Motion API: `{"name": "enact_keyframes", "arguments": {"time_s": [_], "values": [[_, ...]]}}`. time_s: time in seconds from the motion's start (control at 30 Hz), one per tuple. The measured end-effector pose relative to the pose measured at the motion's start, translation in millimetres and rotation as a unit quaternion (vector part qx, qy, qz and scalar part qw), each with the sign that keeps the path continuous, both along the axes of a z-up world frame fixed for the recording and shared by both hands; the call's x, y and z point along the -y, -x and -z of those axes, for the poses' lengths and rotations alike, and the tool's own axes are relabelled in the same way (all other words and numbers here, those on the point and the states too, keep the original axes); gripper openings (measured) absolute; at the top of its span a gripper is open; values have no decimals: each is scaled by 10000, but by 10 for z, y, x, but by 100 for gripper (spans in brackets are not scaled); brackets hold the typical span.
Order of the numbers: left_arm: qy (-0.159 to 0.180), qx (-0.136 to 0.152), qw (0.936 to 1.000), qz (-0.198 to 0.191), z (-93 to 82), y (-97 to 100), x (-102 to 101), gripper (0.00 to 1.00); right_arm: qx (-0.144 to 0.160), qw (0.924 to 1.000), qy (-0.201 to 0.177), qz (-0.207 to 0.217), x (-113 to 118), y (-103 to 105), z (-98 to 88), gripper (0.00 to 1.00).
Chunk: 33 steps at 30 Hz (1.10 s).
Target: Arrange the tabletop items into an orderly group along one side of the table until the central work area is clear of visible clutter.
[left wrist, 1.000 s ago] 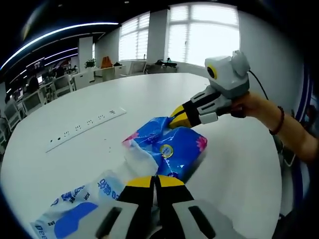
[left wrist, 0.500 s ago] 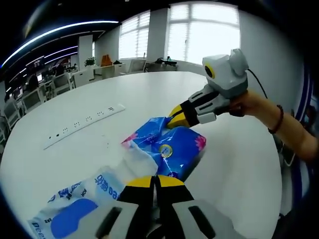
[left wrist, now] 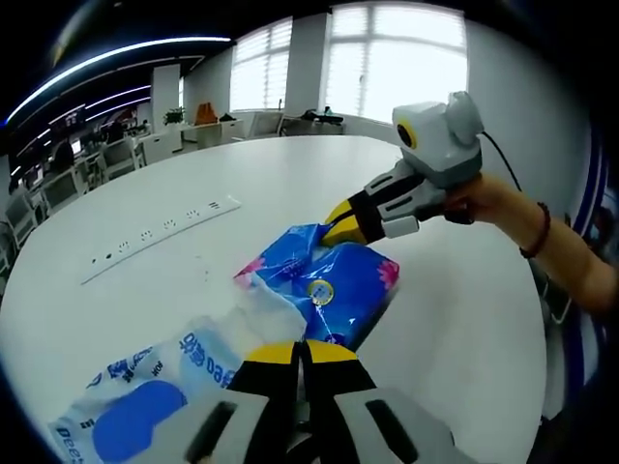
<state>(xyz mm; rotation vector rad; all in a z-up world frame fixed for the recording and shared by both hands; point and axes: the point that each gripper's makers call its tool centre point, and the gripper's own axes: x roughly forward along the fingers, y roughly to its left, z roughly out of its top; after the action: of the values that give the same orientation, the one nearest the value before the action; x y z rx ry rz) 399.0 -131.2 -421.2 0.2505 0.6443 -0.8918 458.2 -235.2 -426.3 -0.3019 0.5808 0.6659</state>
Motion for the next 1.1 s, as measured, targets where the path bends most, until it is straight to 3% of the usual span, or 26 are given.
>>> {"name": "enact_keyframes", "arguments": {"time_s": [1.1], "values": [[-139, 117, 9998, -21, 38, 21, 4, 1, 101, 9989, -412, 204, 8, -1, 75, 5]]}}
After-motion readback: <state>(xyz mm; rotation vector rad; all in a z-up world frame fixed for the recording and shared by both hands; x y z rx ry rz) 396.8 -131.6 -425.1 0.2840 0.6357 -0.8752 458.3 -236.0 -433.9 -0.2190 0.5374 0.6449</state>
